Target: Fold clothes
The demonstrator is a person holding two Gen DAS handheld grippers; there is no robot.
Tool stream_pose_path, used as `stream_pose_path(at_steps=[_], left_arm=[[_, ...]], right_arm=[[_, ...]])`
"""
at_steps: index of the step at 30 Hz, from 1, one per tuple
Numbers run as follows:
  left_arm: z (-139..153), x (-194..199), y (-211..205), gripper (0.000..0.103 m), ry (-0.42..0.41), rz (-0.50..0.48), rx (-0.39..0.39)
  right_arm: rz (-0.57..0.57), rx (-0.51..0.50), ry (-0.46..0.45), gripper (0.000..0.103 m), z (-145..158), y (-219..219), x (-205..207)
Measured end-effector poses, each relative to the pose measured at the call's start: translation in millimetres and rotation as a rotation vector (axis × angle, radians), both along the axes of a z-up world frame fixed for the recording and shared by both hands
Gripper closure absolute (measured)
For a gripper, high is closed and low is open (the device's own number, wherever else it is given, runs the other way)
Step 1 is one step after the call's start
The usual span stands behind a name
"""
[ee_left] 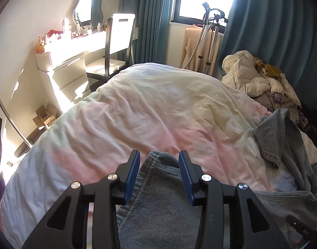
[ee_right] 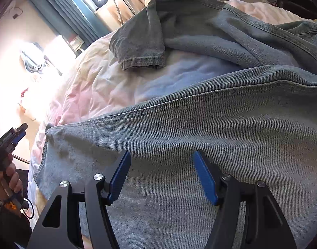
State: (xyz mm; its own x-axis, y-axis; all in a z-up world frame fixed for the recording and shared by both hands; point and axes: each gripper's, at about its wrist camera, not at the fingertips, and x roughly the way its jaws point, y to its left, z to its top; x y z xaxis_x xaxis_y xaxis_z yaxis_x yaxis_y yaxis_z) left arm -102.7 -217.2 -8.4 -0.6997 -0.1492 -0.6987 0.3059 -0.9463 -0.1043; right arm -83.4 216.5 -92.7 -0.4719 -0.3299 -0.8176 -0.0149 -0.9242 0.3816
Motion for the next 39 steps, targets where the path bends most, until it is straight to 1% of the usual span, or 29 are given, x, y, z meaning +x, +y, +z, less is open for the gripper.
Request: stream_pose_path(at_steps=[1,3,5,7,8,10,12,16,18,20,22,25,29,32,33,35,37,39], left_arm=[[2.4,1.2,3.3,0.063,0.003,-0.005,0.006],[5.6,-0.7,17.1,0.063,0.003,-0.031,-0.009],[6.0,-6.2,36.6,0.063,-0.001,-0.073,-0.017],[2.5,-16.3,63.9,0.063,-0.004,-0.168,-0.007],[-1.9,-22.9,82.2,0.063,-0.014,-0.222,-0.009],[-14.1,-40.1,120.9,0.063,-0.049,-0.304,-0.027],[-26.9,-58.3,161.5,0.063,-0.074,-0.374,-0.033],[-46.2,-93.1,235.0,0.063,-0.104,-0.467,-0.066],[-55.9,-111.0,265.6,0.063,-0.122,-0.510,-0.092],[-67.8,-127.5,294.4,0.063,-0.156,-0.574,-0.122],[-77.0,-140.1,319.3,0.063,-0.173,-0.613,-0.175],[-86.5,-157.1,345.0,0.063,-0.181,-0.653,-0.223],[-102.6,-178.3,367.7,0.063,-0.218,-0.678,-0.262],[-120.1,-190.4,380.8,0.063,-0.268,-0.675,-0.320],[-125.3,-192.6,383.9,0.063,-0.281,-0.677,-0.338],[-130.6,-193.7,388.9,0.063,-0.282,-0.681,-0.382],[-129.5,-192.1,391.3,0.063,-0.275,-0.682,-0.406],[-125.0,-189.3,389.6,0.073,-0.264,-0.677,-0.422]], right_arm=[[-0.003,0.000,0.000,0.039,0.1,0.8,0.1],[-0.012,-0.007,0.006,0.039,2.8,3.1,1.5],[-0.020,-0.004,0.015,0.039,5.7,5.2,2.6],[-0.037,0.082,0.028,0.039,9.0,7.0,1.9],[-0.057,0.123,0.027,0.039,9.1,10.5,1.6],[-0.110,0.161,0.019,0.039,7.9,21.9,1.5],[-0.144,0.145,0.017,0.039,6.0,34.5,1.3],[-0.189,0.135,0.041,0.039,5.7,49.9,1.3],[-0.205,0.146,0.069,0.039,8.8,53.9,0.6],[-0.216,0.189,0.117,0.039,15.1,53.8,-1.4],[-0.224,0.229,0.169,0.039,21.6,53.2,-3.5],[-0.231,0.241,0.212,0.039,25.1,54.4,-7.5],[-0.257,0.189,0.209,0.039,21.2,66.2,-14.2],[-0.292,0.172,0.210,0.039,18.3,75.9,-19.1],[-0.300,0.177,0.211,0.039,18.0,77.7,-20.6],[-0.301,0.200,0.224,0.039,17.8,77.1,-21.9],[-0.291,0.210,0.235,0.039,16.9,75.0,-23.8],[-0.287,0.211,0.236,0.039,14.4,74.4,-25.2]])
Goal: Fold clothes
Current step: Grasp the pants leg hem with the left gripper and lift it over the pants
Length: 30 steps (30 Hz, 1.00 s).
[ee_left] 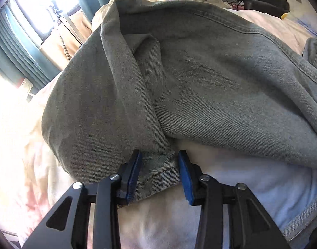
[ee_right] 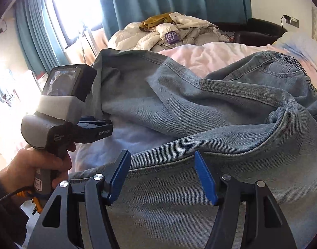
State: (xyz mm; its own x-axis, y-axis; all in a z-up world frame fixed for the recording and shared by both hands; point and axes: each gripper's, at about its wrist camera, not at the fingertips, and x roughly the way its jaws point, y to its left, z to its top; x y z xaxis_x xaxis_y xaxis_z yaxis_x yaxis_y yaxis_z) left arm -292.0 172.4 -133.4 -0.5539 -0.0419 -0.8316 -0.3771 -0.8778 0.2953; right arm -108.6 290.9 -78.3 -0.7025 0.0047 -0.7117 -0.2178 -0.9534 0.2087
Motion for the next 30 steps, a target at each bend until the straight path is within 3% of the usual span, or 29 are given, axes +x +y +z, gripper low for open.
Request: stream_pose_path(at_steps=[1,2,7,12,18,23,30], left_arm=[[3.2,2.0,-1.8,0.087,0.004,-0.001,0.001],[6.4,4.0,-3.7,0.090,0.007,-0.002,0.002],[35.2,22.1,-10.4,0.094,0.094,0.023,-0.105],[91.7,34.3,-50.6,0.094,0.206,0.090,-0.188],[165.5,51.8,-122.4,0.094,0.294,0.234,-0.167],[196.1,66.0,-198.0,0.094,0.335,0.363,-0.147],[231.7,66.3,-294.5,0.094,0.349,0.644,0.065]], right_arm=[[0.002,0.001,-0.001,0.039,-1.3,-0.4,-0.6],[0.005,0.003,-0.004,0.039,-2.4,-1.0,-0.8],[0.017,0.054,0.016,0.039,-2.7,-8.6,1.1],[0.051,0.120,0.029,0.039,-0.9,-22.6,5.8],[0.063,0.127,0.026,0.039,3.2,-28.2,10.3],[0.054,0.130,0.025,0.039,4.2,-26.6,12.5],[0.039,0.117,0.024,0.039,4.0,-23.7,14.5]])
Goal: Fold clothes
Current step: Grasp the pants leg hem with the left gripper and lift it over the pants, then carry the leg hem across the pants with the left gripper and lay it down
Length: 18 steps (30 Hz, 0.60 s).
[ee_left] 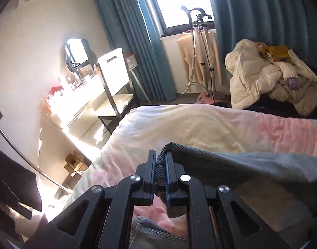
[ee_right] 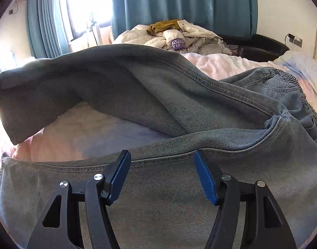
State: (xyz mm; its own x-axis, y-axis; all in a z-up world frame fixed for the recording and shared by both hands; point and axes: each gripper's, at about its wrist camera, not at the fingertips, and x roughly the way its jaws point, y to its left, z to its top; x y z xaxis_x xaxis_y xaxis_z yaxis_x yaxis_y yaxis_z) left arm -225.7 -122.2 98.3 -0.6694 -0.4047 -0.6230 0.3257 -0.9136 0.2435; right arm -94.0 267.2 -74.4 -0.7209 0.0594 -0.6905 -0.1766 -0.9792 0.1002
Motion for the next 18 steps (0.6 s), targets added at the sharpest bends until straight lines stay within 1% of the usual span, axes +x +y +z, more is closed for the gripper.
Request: stream_pose_path(at_steps=[2,3,5,7,10,14,16,18], left_arm=[[4.5,-10.8,-13.8,0.095,0.020,0.052,0.067],[6.9,-18.1,-18.1,0.095,0.020,0.059,0.100],[11.5,-35.2,-22.2,0.095,0.018,0.063,0.163],[22.3,-50.1,-15.9,0.095,0.028,0.046,0.203],[44.7,-72.4,2.9,0.095,0.052,-0.001,0.240],[74.8,-95.7,28.4,0.095,0.067,-0.087,0.300],[92.0,-99.9,37.2,0.095,0.099,-0.151,0.345],[108.0,-98.2,37.0,0.095,0.159,-0.203,0.378]], right_arm=[[0.008,0.004,-0.002,0.039,-1.1,-2.4,-0.5],[0.012,0.004,-0.001,0.039,-1.7,-3.4,-0.5],[0.018,-0.001,-0.001,0.039,-2.8,-4.9,-0.9],[0.022,-0.003,-0.002,0.039,-3.9,-6.2,-1.7],[0.029,-0.008,-0.002,0.039,-5.9,-7.4,-3.4],[0.039,-0.022,0.006,0.039,-6.8,-6.7,-4.0],[0.042,-0.028,0.014,0.039,-7.6,-7.9,-2.8],[0.048,-0.032,0.008,0.039,-10.2,-8.5,-4.4]])
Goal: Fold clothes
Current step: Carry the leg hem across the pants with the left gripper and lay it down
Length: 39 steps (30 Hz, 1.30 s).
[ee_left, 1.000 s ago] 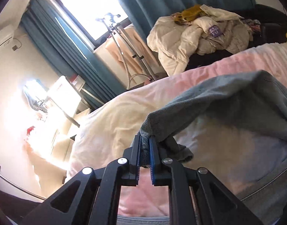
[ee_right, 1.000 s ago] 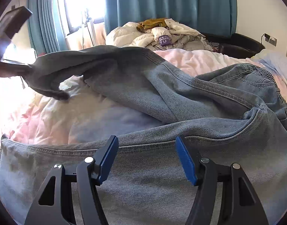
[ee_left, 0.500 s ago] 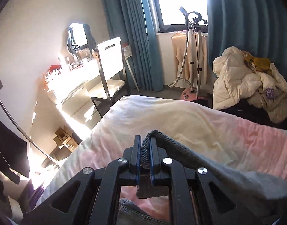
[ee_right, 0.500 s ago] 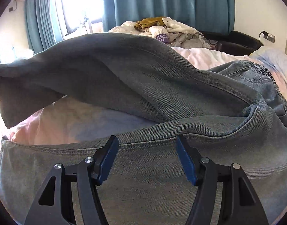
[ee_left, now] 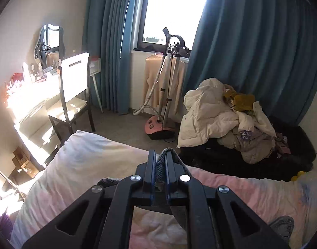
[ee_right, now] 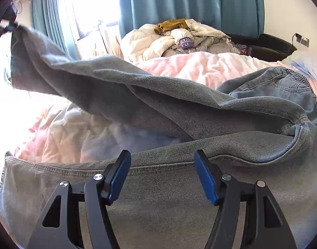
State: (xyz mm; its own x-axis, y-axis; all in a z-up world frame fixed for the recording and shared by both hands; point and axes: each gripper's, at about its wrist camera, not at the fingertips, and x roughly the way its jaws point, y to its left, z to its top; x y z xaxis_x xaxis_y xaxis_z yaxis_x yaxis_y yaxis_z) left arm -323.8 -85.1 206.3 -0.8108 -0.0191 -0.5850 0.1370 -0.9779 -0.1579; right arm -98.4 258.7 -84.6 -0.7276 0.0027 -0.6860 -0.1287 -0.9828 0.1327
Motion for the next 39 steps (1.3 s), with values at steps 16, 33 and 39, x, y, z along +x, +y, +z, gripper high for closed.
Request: stream_pose_path(at_steps=[16,33,39], left_arm=[[-129.0,35.4,-135.4,0.095,-0.117,0.001,0.008],[-233.0,164.5,-184.9,0.081,-0.316,-0.011,0.099],[-214.3,219.9,-161.1,0.061,-0.258,-0.019,0.010]], right_arm=[[0.127,0.119,-0.019,0.039,4.1,-34.3,-0.2],[0.340,0.294,0.032,0.039,-0.7,-104.4,22.6],[0.384,0.205,0.007,0.039,9.8,-109.5,34.2]])
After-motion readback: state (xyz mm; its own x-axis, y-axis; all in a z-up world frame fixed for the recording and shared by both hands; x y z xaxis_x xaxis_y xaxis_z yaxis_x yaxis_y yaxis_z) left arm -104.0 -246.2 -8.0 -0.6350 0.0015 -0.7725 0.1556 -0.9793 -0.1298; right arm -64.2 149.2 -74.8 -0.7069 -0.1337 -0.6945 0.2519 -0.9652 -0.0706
